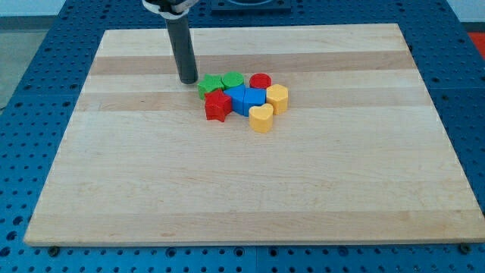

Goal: Point your arm to the bottom left of the red star

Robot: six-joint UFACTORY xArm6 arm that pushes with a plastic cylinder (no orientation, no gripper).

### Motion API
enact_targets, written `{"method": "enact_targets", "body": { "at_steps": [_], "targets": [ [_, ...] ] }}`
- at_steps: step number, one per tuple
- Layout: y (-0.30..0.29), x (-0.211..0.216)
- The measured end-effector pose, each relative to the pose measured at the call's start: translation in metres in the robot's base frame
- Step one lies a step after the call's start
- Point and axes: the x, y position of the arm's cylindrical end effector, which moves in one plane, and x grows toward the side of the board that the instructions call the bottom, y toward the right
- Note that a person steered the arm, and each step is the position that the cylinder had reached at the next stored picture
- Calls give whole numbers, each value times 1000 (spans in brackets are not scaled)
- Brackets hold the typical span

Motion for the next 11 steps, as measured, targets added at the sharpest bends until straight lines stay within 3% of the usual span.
{"method": "enact_targets", "body": {
  "at_steps": [3, 4, 6, 11],
  "targets": [
    [30, 63],
    [4, 66],
    [-1, 126],
    [-10, 129]
  ]
}}
